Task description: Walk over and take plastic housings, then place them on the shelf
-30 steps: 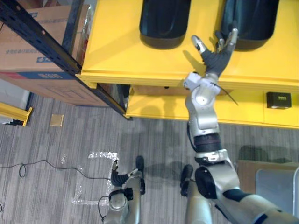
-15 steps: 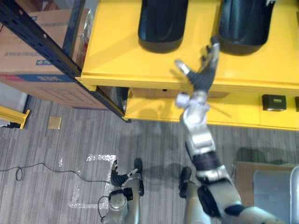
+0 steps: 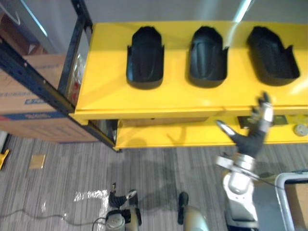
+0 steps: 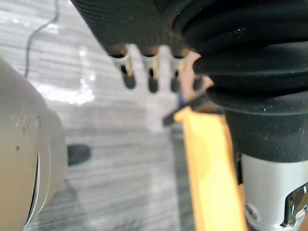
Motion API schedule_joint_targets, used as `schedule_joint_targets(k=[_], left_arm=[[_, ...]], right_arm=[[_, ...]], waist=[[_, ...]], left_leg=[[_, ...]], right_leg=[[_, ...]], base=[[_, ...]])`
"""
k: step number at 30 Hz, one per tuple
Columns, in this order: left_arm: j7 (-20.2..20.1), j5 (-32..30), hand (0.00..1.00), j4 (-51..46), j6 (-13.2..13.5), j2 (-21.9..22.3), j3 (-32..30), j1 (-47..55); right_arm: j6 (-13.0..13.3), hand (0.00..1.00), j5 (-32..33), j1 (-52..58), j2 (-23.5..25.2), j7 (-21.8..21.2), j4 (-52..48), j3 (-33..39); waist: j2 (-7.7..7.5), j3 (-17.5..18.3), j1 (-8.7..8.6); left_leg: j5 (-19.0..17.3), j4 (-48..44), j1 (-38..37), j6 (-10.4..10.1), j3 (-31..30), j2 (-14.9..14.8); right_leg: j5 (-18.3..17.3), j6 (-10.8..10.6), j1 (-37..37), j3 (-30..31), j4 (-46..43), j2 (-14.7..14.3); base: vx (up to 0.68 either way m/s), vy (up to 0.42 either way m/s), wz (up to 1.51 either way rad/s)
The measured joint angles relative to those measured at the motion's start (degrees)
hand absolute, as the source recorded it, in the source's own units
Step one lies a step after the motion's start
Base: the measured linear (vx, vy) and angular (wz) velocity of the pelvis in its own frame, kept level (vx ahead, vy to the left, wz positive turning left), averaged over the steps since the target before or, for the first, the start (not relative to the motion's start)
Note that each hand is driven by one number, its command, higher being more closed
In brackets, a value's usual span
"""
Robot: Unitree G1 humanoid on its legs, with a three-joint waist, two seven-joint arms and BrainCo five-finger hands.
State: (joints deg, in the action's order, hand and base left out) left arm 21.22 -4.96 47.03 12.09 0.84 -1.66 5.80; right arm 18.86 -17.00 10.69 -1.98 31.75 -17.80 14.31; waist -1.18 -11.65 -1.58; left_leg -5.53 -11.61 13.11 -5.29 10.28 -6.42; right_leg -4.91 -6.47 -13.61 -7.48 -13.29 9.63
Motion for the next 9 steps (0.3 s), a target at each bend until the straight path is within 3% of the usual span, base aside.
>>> schedule_joint_targets(k=[5, 9], left_arm=[[-0.34, -0.45, 0.0, 1.21, -0.07, 1.41, -2.71, 1.43], [-1.41, -0.72, 0.0, 2.45, -0.53, 2.61, -6.41, 3.06]], right_arm=[[-0.28, 0.0, 1.4, 4.91, 5.26, 2.39, 19.32, 11.02], [-1.79, 0.0, 10.82, 6.62, 6.7, 1.65, 44.58, 17.72]], waist=[[0.0, 2.94, -0.92], [0.94, 6.84, -0.94]], left_leg=[[-1.81, 0.2, -4.07, -0.2, 1.5, -0.51], [-2.33, 1.65, -7.53, -0.47, 2.8, -0.84]], right_leg=[[-0.02, -0.02, 3.77, 0.47, 1.33, -0.53], [-0.08, -0.02, 6.02, 0.97, 1.79, -0.67]], base=[[0.1, 0.014, -0.16], [0.06, 0.008, -0.14]])
